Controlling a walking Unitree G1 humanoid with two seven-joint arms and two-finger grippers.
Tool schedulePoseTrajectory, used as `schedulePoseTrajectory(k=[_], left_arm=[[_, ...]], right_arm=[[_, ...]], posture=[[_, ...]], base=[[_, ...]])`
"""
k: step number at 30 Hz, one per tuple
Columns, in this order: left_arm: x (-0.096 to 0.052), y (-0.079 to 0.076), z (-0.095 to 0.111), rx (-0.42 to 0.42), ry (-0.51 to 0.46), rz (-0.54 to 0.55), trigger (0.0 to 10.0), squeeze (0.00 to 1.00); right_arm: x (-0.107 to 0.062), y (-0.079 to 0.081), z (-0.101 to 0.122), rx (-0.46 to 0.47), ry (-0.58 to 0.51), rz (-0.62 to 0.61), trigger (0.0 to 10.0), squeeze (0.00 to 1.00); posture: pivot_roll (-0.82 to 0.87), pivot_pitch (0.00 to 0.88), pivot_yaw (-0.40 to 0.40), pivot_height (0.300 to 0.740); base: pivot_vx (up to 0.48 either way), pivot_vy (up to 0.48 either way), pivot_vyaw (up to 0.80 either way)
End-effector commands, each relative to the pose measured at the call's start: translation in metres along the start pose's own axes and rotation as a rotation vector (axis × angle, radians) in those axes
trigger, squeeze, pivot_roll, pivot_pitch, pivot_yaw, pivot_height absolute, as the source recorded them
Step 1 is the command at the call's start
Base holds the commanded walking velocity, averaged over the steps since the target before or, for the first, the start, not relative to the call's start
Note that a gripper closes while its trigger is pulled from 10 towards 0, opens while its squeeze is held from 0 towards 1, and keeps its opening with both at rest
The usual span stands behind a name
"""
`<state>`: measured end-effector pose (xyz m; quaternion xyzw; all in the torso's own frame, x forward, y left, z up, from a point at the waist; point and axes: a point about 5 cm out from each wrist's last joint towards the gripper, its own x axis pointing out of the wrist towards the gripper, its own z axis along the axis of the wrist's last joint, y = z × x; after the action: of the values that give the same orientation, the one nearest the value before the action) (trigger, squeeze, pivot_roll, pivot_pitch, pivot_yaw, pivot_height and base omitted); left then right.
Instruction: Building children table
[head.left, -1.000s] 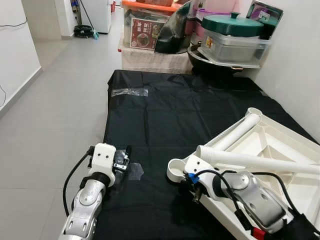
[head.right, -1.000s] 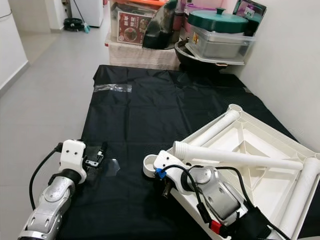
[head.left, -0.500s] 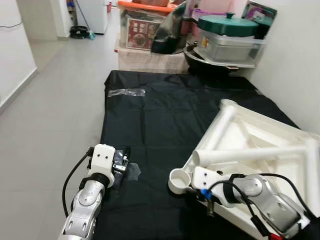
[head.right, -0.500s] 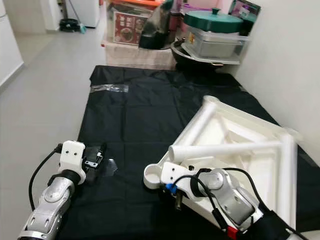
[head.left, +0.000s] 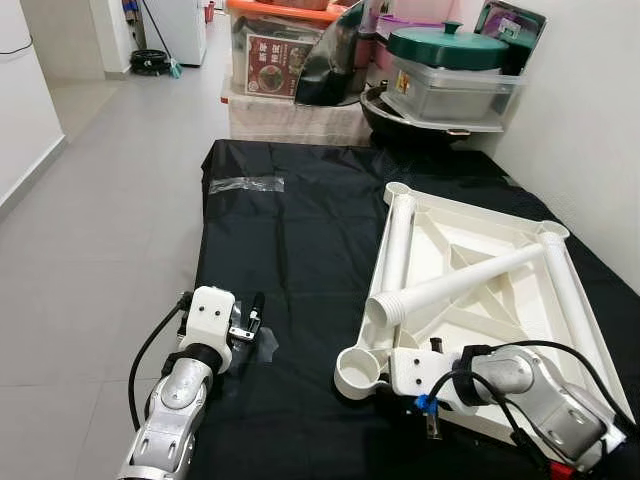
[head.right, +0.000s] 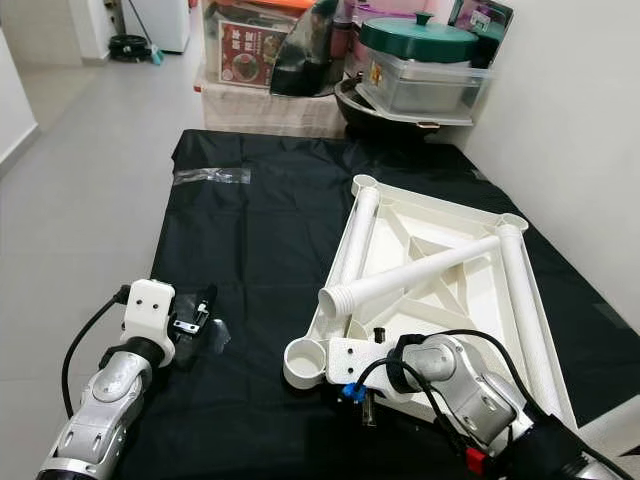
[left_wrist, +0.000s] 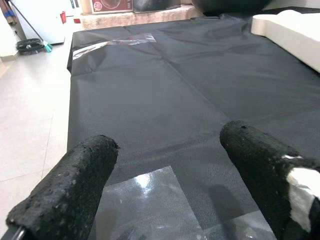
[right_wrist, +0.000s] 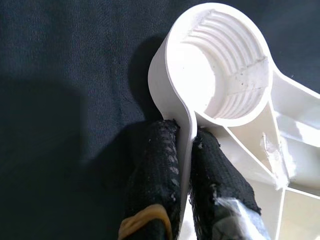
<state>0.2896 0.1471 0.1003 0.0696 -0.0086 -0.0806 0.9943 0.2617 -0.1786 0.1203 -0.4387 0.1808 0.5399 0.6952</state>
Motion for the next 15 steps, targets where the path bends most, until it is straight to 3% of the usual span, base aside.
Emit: schedulePoseTrajectory(k=[1, 3, 5, 7, 15], left_arm=[[0.001, -0.001, -0.002, 0.013, 0.012, -0.009, 10.0, 0.00], [0.001, 0.000, -0.002, 0.015, 0.011, -0.008, 10.0, 0.00], [0.003, -0.001, -0.002, 0.017, 0.012, -0.010, 10.0, 0.00], [0.003, -0.001, -0.002, 0.017, 0.012, -0.012, 10.0, 0.00], [0.004, -0.002, -0.001, 0.020, 0.010, -0.015, 10.0, 0.00]], right_arm=[[0.000, 0.008, -0.008, -0.102, 0.064, 0.050, 0.0, 0.00], [-0.002, 0.007, -0.012, -0.144, 0.066, 0.056, 0.0, 0.00], [-0.007, 0.005, -0.017, -0.275, 0.058, 0.064, 0.0, 0.00], [-0.007, 0.004, -0.018, -0.325, 0.051, 0.072, 0.0, 0.00], [-0.008, 0.005, -0.020, -0.426, 0.032, 0.100, 0.0, 0.00]], posture=[[-0.02, 0.000, -0.116, 0.740], [-0.02, 0.000, -0.114, 0.740], [-0.03, 0.000, -0.110, 0.740], [-0.03, 0.000, -0.110, 0.740], [-0.02, 0.000, -0.107, 0.740]], base=[[0.000, 0.000, 0.00], [0.000, 0.000, 0.00], [0.000, 0.000, 0.00], [0.000, 0.000, 0.00], [0.000, 0.000, 0.00]])
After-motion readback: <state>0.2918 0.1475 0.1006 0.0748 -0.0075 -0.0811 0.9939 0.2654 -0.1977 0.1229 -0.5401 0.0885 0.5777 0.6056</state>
